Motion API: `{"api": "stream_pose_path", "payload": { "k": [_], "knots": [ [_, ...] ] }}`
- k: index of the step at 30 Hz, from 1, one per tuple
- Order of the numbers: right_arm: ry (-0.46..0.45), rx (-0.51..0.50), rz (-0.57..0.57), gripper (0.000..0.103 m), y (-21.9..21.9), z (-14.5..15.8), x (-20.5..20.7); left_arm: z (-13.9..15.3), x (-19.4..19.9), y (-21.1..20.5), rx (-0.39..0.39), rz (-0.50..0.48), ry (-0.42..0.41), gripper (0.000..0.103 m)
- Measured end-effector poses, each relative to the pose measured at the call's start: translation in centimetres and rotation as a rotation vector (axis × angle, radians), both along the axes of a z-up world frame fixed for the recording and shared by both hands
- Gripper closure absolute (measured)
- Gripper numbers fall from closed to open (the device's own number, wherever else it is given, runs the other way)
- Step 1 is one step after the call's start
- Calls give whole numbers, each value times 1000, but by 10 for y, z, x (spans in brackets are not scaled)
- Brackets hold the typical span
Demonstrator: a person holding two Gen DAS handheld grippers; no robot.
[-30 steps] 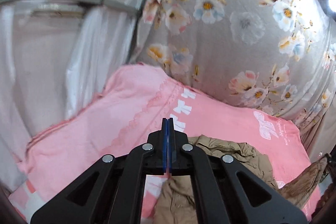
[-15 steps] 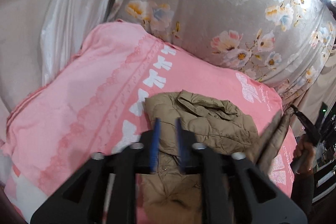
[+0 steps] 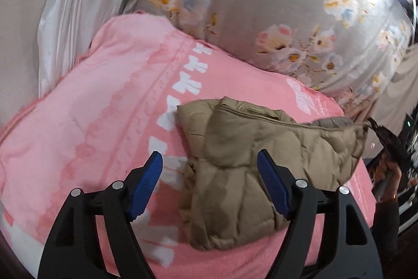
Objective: Fold large clothes
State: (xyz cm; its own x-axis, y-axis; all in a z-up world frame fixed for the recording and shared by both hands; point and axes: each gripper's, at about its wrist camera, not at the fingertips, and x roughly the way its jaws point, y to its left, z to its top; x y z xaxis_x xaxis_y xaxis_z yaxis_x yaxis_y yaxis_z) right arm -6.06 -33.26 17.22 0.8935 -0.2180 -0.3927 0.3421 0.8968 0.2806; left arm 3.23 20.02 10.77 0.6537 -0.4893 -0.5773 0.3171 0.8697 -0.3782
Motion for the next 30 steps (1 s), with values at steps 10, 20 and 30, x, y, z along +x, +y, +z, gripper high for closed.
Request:
{"api": "stream_pose_path", "payload": {
  "k": [10, 20, 30],
  "knots": [
    [8, -10, -26, 101, -2, -2, -5, -48, 76, -39, -177, -236, 195, 31],
    [42, -14, -55, 101, -13, -11, 16, -36, 112, -42, -195, -198, 203, 103],
    [51, -4, -53, 101, -19, -12, 37, -7, 118, -47, -151, -169, 112, 103]
  ]
}}
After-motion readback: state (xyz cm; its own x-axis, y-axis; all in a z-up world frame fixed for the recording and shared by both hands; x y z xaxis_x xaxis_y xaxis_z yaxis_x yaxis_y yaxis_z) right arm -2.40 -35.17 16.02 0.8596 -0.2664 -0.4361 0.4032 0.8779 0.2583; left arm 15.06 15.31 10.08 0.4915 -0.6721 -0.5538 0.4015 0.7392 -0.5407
